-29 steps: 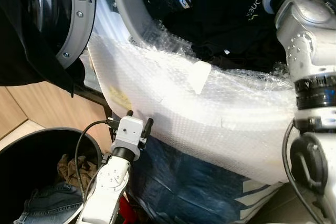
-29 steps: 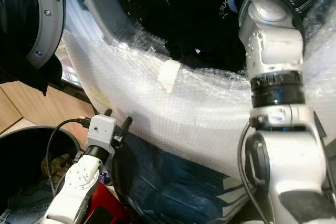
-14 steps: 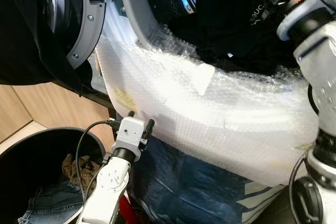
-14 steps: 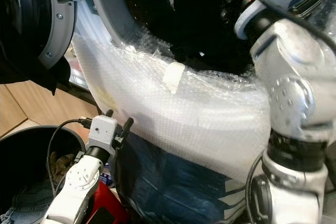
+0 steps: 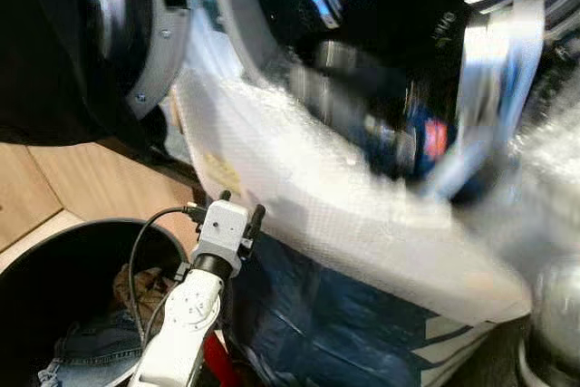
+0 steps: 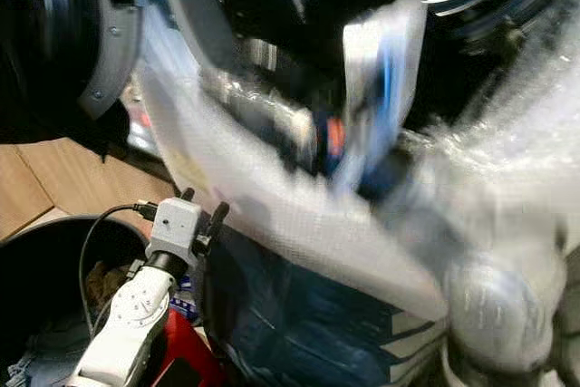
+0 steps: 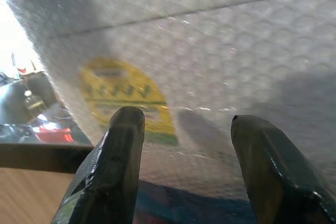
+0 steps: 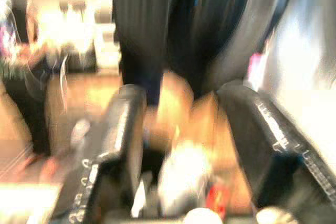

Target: Clothes washing

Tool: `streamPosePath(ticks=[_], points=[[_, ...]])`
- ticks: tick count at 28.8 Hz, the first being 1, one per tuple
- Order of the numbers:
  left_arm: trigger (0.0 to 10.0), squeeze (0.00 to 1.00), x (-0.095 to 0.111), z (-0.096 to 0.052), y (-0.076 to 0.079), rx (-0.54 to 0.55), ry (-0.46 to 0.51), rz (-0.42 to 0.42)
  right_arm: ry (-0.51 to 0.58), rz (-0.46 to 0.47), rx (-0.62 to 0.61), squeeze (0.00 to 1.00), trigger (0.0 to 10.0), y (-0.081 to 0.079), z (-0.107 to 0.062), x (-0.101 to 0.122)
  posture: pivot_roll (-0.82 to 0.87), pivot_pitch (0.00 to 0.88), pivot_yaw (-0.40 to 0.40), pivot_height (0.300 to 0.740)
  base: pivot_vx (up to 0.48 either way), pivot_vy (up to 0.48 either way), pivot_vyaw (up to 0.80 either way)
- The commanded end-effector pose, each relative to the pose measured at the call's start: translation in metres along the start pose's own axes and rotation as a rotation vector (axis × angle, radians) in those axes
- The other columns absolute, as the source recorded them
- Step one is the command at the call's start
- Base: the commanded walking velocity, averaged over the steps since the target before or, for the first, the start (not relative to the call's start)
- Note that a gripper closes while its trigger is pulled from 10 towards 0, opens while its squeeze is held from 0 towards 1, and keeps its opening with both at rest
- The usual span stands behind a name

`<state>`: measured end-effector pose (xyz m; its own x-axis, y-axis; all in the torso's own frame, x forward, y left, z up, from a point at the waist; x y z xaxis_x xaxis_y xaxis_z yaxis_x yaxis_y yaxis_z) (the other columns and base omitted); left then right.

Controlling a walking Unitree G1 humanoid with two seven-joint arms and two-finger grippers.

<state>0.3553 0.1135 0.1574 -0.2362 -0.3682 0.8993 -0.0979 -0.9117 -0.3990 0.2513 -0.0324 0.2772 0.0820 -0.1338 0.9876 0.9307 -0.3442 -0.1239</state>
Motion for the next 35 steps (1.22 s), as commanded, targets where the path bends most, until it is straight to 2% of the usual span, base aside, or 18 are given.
streamPosePath(ticks=[1,3,4,5,6,11,12,13,14,15,16,20,21,23,26,30,31,35], points=[[10.0,0.00,0.002,0.002,0.002,-0.011,0.001,0.004,-0.091,-0.003,0.037,0.00,10.0,-0.006,-0.003,-0.028,-0.07,0.070,-0.037,0.740,0.000,0.000,0.00],[10.0,0.00,0.000,0.000,0.001,-0.010,-0.005,0.005,-0.221,0.098,0.048,0.00,10.0,-0.005,-0.020,-0.080,-0.07,0.078,-0.037,0.740,0.000,0.000,0.00],[10.0,0.00,-0.001,-0.001,0.001,-0.012,-0.008,0.007,-0.253,0.118,0.039,0.00,10.0,-0.004,-0.025,-0.093,-0.07,0.078,-0.037,0.740,0.000,0.000,0.00],[10.0,0.00,-0.002,-0.001,0.001,-0.015,-0.012,0.010,-0.277,0.137,0.016,0.00,10.0,0.001,-0.029,-0.107,-0.07,0.083,-0.039,0.740,0.000,0.000,0.00],[10.0,0.00,-0.004,-0.003,0.002,-0.021,-0.021,0.010,-0.314,0.221,-0.052,0.00,10.0,0.010,-0.039,-0.134,-0.06,0.085,-0.039,0.740,0.000,0.000,0.00],[10.0,0.00,-0.013,-0.007,0.005,-0.043,-0.055,-0.019,-0.394,0.370,-0.188,0.00,10.0,0.026,-0.066,-0.196,-0.05,0.090,-0.037,0.740,0.000,0.000,0.00],[10.0,0.00,-0.013,-0.007,0.005,-0.043,-0.055,-0.019,-0.394,0.370,-0.188,0.00,10.0,0.026,-0.066,-0.196,-0.05,0.090,-0.037,0.740,0.000,0.000,0.00],[10.0,0.00,-0.024,-0.012,0.014,-0.096,-0.097,-0.046,-0.455,0.434,-0.368,0.00,10.0,0.051,-0.087,-0.234,-0.05,0.085,-0.027,0.740,0.000,0.000,0.00],[10.0,0.00,-0.024,-0.012,0.014,-0.096,-0.097,-0.046,-0.455,0.434,-0.368,0.00,10.0,0.051,-0.087,-0.234,-0.05,0.085,-0.027,0.740,0.000,0.000,0.00],[10.0,0.00,-0.044,-0.023,0.024,-0.165,-0.177,-0.079,-0.503,0.496,-0.600,0.00,10.0,0.075,-0.117,-0.275,-0.05,0.085,-0.021,0.740,0.000,0.000,0.00],[10.0,0.00,-0.044,-0.023,0.024,-0.165,-0.177,-0.079,-0.503,0.496,-0.600,0.00,10.0,0.075,-0.117,-0.275,-0.05,0.085,-0.021,0.740,0.000,0.000,0.00],[10.0,0.00,-0.085,-0.049,0.050,-0.362,-0.338,-0.068,-0.570,0.556,-0.916,0.00,10.0,0.093,-0.165,-0.321,-0.04,0.090,-0.015,0.740,0.000,0.000,0.00],[10.0,0.00,-0.085,-0.049,0.050,-0.362,-0.338,-0.068,-0.570,0.556,-0.916,0.00,10.0,0.093,-0.165,-0.321,-0.04,0.090,-0.015,0.740,0.000,0.000,0.00],[10.0,0.00,-0.107,-0.062,0.072,-0.515,-0.406,-0.033,-0.591,0.621,-1.077,0.00,10.0,0.093,-0.187,-0.343,-0.04,0.088,-0.016,0.740,0.000,0.000,0.00],[10.0,0.00,-0.114,-0.064,0.083,-0.568,-0.421,-0.046,-0.596,0.648,-1.167,0.00,10.0,0.092,-0.198,-0.352,-0.04,0.089,-0.014,0.740,0.000,0.000,0.00],[10.0,0.00,-0.126,-0.063,0.104,-0.650,-0.462,-0.058,-0.610,0.611,-1.341,0.00,10.0,0.093,-0.219,-0.361,-0.04,0.084,-0.011,0.740,0.000,0.000,0.00],[10.0,0.00,-0.137,-0.068,0.118,-0.708,-0.511,-0.041,-0.621,0.652,-1.467,0.00,10.0,0.087,-0.236,-0.369,-0.04,0.081,-0.005,0.740,0.000,0.000,0.00],[10.0,0.00,-0.152,-0.077,0.131,-0.757,-0.585,-0.011,-0.646,0.667,-1.505,0.00,10.0,0.078,-0.242,-0.377,-0.06,0.077,0.001,0.740,0.000,0.000,0.00]])
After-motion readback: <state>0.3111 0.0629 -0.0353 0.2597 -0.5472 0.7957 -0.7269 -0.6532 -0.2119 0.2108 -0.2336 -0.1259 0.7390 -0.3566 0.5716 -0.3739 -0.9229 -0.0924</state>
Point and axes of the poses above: a point about 5 cm out from each wrist's last joint towards the gripper, its own z axis pointing out of the wrist towards the gripper, its own x axis along the axis of the wrist's last joint, y = z × x, the point moved 6 cm from there along z, pointing out of the wrist towards the gripper, and after that the axes turned 9 degrees about z, right-handed, at the moved point
